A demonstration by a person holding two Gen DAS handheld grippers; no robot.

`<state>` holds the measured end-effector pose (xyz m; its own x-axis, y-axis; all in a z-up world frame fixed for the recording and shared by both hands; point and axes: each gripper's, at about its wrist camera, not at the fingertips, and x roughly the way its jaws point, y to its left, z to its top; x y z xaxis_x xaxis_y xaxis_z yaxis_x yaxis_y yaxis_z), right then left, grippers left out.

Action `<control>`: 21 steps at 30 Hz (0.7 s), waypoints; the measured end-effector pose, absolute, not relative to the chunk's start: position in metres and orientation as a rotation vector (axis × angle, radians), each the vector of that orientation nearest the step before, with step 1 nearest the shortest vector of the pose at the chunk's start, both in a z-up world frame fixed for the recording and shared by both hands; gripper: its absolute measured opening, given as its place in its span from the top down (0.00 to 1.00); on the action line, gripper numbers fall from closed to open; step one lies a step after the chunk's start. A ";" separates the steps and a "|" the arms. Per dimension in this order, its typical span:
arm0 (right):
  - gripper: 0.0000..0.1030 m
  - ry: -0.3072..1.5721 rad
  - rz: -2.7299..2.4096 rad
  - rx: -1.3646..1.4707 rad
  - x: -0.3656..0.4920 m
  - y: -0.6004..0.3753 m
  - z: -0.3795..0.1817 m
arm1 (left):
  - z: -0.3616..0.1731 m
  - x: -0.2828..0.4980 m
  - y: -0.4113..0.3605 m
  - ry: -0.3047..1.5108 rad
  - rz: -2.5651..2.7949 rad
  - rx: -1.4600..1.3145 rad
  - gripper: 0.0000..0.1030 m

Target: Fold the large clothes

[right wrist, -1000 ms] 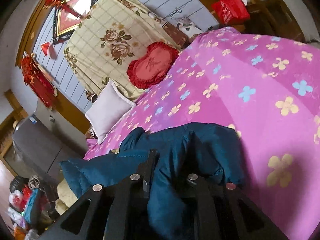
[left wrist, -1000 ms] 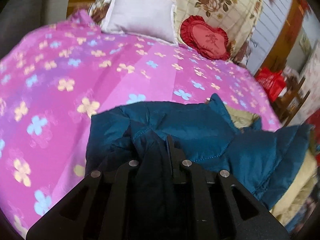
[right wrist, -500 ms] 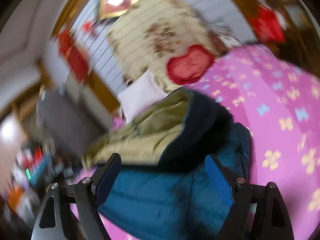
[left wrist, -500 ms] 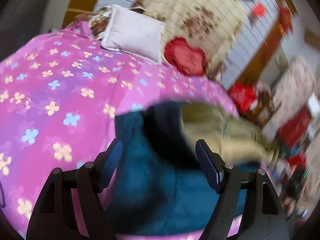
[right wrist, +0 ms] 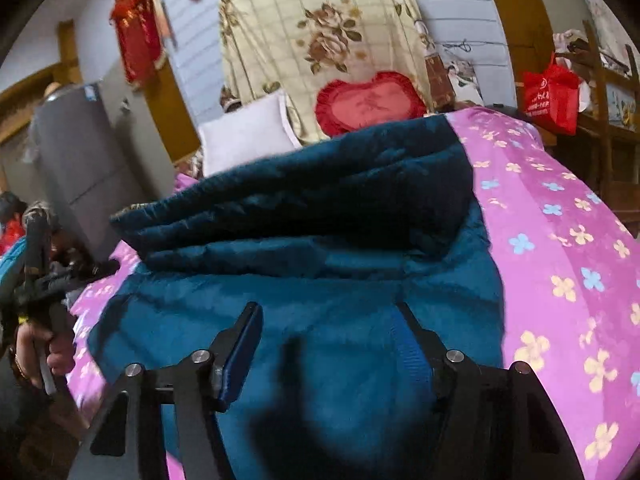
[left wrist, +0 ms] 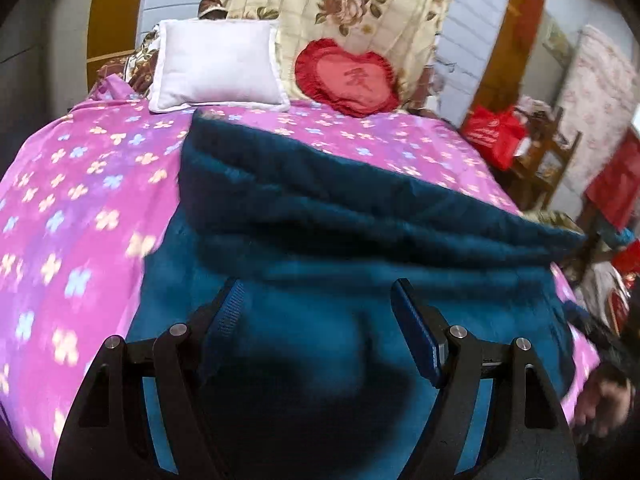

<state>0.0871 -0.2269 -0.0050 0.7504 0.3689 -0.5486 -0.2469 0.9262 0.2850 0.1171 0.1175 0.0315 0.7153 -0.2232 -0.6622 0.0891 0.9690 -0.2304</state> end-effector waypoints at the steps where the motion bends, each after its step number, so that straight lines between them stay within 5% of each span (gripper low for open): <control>1: 0.32 0.658 0.341 0.215 0.098 -0.225 -0.004 | 0.028 0.138 0.110 0.783 -0.158 -0.155 0.26; 3: 0.14 0.751 0.315 0.236 0.124 -0.219 -0.009 | 0.019 0.174 0.098 0.840 -0.078 -0.082 0.26; 8: 0.00 0.948 0.155 0.270 0.182 -0.212 -0.017 | -0.017 0.220 0.090 0.905 0.092 0.062 0.26; 21: 0.00 0.867 0.099 0.207 0.206 -0.226 -0.049 | -0.025 0.208 0.122 0.848 0.151 -0.144 0.24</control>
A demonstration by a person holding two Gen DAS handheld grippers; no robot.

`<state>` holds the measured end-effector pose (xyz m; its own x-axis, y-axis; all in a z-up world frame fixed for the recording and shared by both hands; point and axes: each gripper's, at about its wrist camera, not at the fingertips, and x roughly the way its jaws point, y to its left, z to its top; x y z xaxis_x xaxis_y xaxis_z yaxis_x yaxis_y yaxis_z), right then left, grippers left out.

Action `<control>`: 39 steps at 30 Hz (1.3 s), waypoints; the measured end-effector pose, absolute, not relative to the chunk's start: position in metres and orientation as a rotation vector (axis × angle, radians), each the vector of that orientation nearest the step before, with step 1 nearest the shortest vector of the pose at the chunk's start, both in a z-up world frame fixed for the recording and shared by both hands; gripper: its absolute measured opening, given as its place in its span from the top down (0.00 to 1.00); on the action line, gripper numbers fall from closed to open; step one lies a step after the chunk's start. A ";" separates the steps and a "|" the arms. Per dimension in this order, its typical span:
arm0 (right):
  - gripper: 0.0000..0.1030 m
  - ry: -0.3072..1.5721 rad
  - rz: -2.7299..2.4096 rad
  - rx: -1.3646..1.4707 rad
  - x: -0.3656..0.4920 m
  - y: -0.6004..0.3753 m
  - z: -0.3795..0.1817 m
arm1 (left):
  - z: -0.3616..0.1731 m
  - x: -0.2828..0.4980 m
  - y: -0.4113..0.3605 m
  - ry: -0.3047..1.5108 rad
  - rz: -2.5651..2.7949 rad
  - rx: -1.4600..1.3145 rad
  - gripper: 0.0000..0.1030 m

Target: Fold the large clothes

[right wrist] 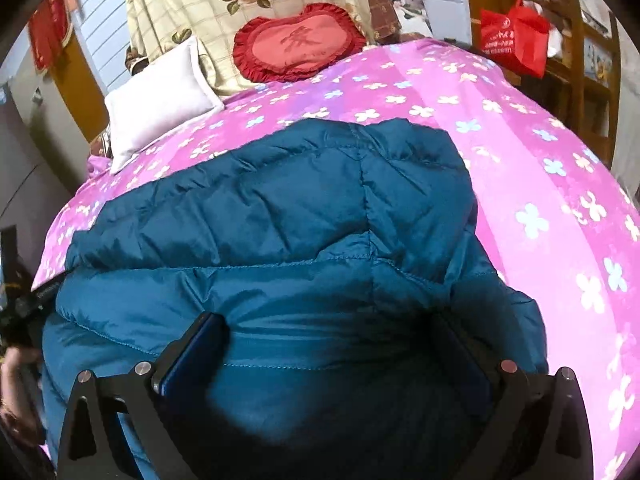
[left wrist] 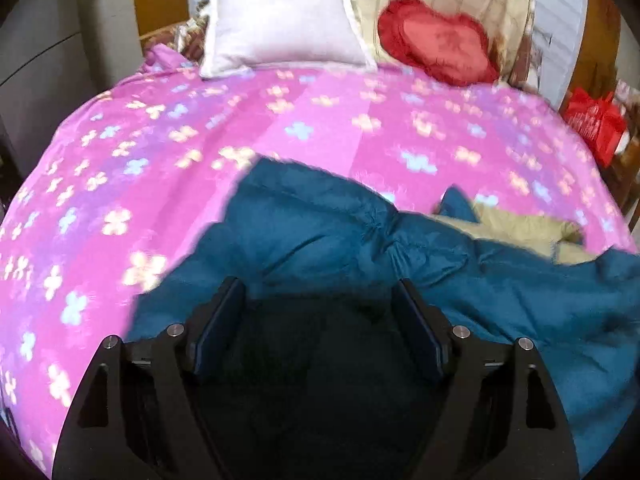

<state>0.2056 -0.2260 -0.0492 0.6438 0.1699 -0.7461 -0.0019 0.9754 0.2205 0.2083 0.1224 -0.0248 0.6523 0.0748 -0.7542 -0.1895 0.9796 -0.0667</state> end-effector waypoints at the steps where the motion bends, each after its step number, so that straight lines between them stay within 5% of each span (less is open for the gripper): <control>1: 0.03 0.842 0.090 0.215 0.197 -0.224 -0.044 | -0.015 0.197 0.129 0.820 0.124 -0.173 0.24; 7: 0.02 0.683 0.204 0.170 0.134 -0.203 0.005 | -0.005 0.136 0.139 0.856 -0.050 -0.232 0.24; 12: 0.00 0.836 0.253 0.080 0.124 -0.172 -0.035 | -0.032 0.126 0.121 0.883 -0.023 -0.169 0.22; 19: 0.00 0.782 0.260 0.048 0.108 -0.176 -0.045 | -0.016 0.099 0.123 0.887 -0.063 -0.205 0.22; 23: 0.00 0.706 0.265 0.095 0.076 -0.190 -0.032 | -0.003 0.079 0.189 0.818 -0.024 -0.309 0.22; 29: 0.00 0.702 0.244 0.055 0.054 -0.185 -0.040 | -0.028 0.107 0.259 0.929 -0.036 -0.539 0.22; 39: 0.00 0.703 0.236 0.053 0.059 -0.188 -0.053 | -0.054 0.178 0.241 1.063 -0.265 -0.581 0.17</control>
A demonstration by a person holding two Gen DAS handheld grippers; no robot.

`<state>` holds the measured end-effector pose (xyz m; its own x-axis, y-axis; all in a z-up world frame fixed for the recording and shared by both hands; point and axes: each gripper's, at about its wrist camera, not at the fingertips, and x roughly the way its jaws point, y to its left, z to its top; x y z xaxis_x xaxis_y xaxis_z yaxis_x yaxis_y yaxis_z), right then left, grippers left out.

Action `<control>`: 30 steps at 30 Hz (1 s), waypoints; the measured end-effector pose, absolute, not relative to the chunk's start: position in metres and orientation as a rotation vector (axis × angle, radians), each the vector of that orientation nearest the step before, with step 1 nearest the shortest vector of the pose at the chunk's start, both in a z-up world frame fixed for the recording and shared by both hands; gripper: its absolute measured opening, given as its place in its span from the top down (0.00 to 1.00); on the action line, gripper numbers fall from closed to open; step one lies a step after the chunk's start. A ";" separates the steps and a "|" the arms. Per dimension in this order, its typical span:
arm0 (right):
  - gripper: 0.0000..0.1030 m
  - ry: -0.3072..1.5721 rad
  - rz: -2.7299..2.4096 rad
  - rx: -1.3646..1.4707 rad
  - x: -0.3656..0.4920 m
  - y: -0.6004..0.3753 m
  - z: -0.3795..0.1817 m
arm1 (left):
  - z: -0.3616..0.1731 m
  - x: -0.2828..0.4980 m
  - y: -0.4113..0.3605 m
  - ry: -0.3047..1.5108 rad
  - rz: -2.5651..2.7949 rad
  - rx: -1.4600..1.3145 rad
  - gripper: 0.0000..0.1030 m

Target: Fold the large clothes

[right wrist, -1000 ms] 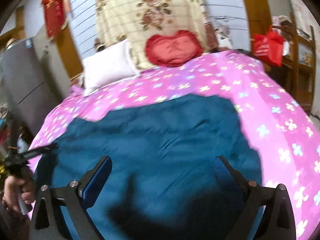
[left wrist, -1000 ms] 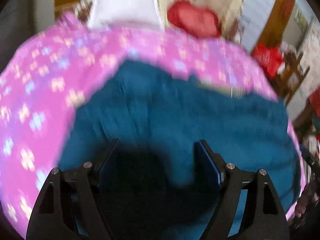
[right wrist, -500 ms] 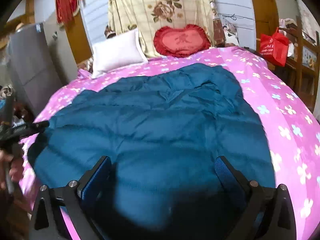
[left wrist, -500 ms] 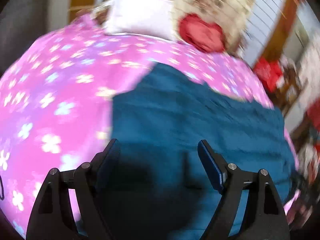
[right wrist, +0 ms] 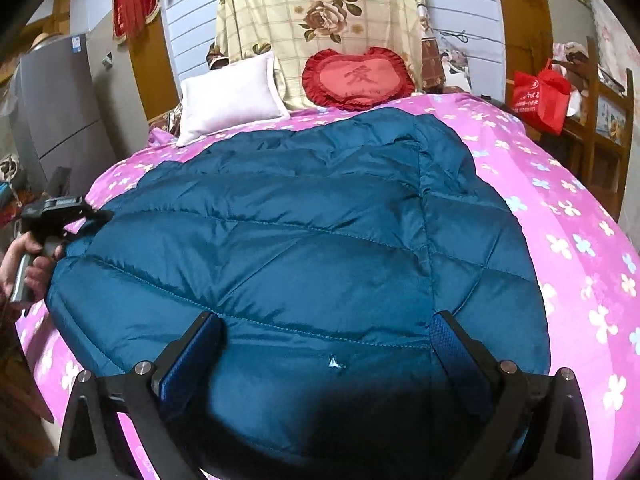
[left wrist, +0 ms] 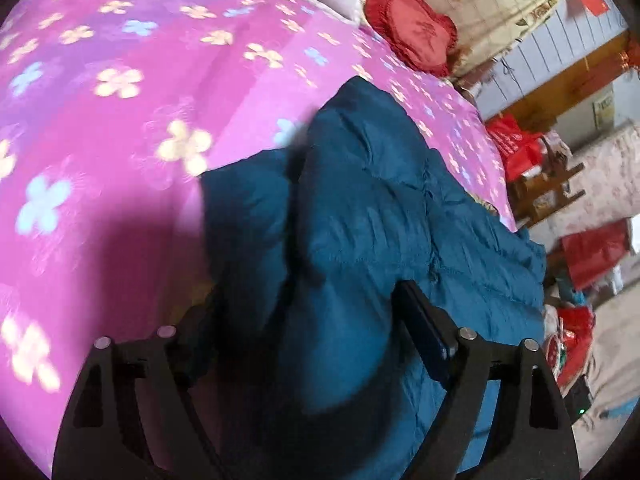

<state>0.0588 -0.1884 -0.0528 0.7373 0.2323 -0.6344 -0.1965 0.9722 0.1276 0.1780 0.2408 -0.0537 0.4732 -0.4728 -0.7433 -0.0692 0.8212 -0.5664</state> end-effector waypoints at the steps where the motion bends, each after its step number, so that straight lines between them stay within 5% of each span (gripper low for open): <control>1: 0.00 0.705 0.237 0.051 0.058 -0.188 -0.053 | -0.054 0.182 0.244 1.054 -0.283 -0.605 0.17; 4: 0.00 0.710 0.250 0.045 0.057 -0.189 -0.054 | -0.055 0.183 0.245 1.007 -0.301 -0.607 0.21; 9: 0.00 0.715 0.262 0.053 0.057 -0.191 -0.054 | -0.052 0.161 0.233 0.870 -0.316 -0.491 0.59; 12: 0.00 0.715 0.256 0.053 0.056 -0.189 -0.056 | -0.046 0.153 0.226 0.805 -0.289 -0.427 0.66; 15: 0.00 0.718 0.256 0.051 0.057 -0.189 -0.056 | -0.047 0.153 0.217 0.802 -0.248 -0.353 0.63; 22: 0.00 0.757 0.261 0.064 0.059 -0.192 -0.055 | -0.064 0.163 0.223 0.903 -0.225 -0.388 0.29; 27: 0.01 0.598 0.194 0.195 0.043 -0.240 -0.019 | -0.064 0.159 0.219 0.900 -0.245 -0.371 0.29; 30: 0.01 0.557 0.054 0.389 0.041 -0.309 -0.017 | -0.062 0.155 0.214 0.880 -0.236 -0.347 0.44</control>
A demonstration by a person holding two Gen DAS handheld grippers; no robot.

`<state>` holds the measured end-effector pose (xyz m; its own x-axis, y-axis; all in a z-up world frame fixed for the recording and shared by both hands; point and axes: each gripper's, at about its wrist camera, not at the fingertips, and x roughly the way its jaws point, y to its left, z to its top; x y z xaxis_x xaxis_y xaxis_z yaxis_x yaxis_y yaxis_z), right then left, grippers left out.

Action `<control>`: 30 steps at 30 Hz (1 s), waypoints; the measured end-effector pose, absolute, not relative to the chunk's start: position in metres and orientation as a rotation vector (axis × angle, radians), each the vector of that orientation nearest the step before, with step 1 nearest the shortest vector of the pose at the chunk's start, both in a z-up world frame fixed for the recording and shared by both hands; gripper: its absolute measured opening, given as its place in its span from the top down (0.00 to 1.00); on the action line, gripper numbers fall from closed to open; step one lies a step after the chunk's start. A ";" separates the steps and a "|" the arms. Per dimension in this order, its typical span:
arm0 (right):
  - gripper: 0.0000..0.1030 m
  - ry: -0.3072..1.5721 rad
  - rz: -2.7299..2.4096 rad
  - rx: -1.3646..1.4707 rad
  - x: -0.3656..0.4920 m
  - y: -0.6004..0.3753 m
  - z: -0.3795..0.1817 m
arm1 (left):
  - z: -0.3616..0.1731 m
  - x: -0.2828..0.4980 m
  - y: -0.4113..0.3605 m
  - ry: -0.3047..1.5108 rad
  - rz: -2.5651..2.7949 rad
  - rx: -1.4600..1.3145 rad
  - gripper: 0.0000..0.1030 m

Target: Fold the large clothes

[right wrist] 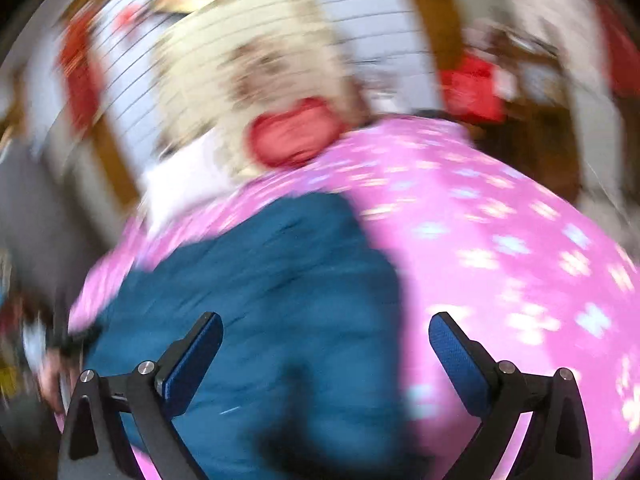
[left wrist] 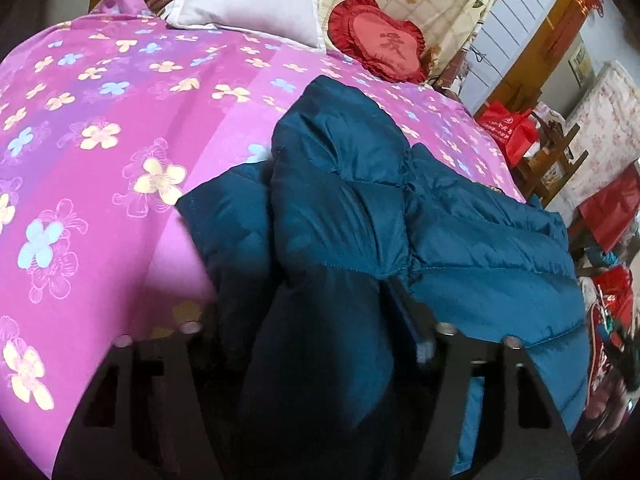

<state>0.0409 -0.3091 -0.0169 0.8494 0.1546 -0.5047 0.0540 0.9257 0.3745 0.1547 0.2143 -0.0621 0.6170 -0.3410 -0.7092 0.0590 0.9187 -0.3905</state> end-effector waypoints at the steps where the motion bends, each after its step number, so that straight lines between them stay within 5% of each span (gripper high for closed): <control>1: 0.01 0.581 0.028 0.474 0.046 -0.334 -0.022 | -0.061 0.154 0.212 0.873 -0.230 -0.333 0.48; 9: 0.01 0.688 0.150 0.368 0.110 -0.321 -0.007 | -0.062 0.155 0.205 0.872 -0.196 -0.276 0.47; 17: 0.00 0.909 0.223 0.516 0.152 -0.334 -0.088 | -0.065 0.159 0.210 0.891 -0.199 -0.314 0.41; 26: 0.24 0.864 0.481 0.541 0.150 -0.327 -0.098 | -0.065 0.159 0.210 0.894 -0.201 -0.309 0.38; 30: 0.34 0.827 0.473 0.432 0.142 -0.314 -0.091 | -0.062 0.157 0.207 0.874 -0.193 -0.296 0.49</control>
